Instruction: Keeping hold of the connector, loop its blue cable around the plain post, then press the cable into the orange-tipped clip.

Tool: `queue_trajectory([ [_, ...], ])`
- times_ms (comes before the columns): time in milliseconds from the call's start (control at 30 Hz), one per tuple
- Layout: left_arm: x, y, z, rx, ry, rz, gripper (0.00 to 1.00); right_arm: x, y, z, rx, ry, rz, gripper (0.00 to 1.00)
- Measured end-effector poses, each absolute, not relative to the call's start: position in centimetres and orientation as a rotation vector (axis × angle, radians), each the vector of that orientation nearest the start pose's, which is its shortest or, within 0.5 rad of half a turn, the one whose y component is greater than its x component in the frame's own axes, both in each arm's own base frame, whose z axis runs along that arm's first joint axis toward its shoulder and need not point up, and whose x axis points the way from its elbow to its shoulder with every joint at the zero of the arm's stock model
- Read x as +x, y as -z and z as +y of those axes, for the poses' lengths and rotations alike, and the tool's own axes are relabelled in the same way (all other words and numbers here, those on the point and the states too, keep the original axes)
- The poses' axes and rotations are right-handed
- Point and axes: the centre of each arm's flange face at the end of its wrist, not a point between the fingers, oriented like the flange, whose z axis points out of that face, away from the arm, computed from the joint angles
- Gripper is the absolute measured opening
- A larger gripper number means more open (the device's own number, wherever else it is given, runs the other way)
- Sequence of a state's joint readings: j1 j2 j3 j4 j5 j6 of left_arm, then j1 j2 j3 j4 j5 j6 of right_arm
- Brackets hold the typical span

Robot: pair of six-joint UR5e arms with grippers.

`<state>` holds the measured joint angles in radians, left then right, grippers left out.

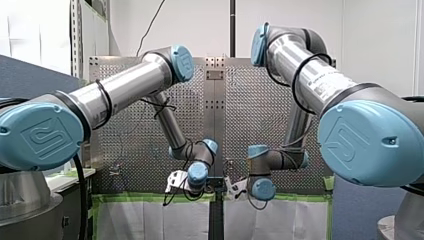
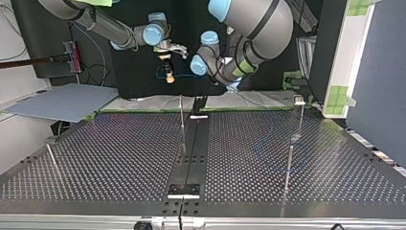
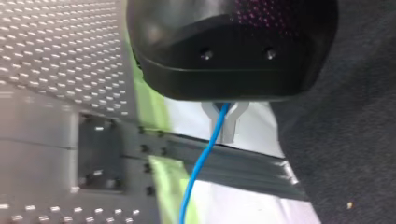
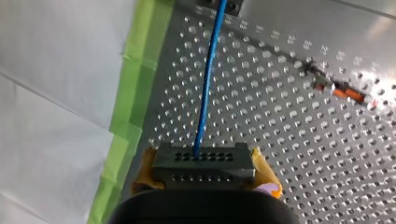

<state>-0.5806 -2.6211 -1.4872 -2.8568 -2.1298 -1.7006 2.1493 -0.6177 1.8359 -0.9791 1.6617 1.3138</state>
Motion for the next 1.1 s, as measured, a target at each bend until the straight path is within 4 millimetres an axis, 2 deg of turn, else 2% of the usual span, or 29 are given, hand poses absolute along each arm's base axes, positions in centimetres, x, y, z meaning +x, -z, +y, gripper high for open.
queue_trajectory([
  [133,44.4,6.4,-39.5,0.151,-0.216,2.092,0.00,40.1,7.7,-40.4,1.826,-1.218,-0.794,0.00],
  [467,42.6,2.4,-38.6,0.049,-0.243,1.981,0.00,38.6,7.5,-42.6,1.798,-1.187,-0.796,0.00],
  [733,41.1,2.7,-38.2,0.060,-0.239,1.955,0.00,38.1,6.9,-45.0,1.780,-1.191,-0.793,0.00],
  [1100,42.0,2.7,-39.6,0.084,-0.150,1.891,0.00,37.9,5.9,-47.8,1.762,-1.239,-0.782,0.00],
])
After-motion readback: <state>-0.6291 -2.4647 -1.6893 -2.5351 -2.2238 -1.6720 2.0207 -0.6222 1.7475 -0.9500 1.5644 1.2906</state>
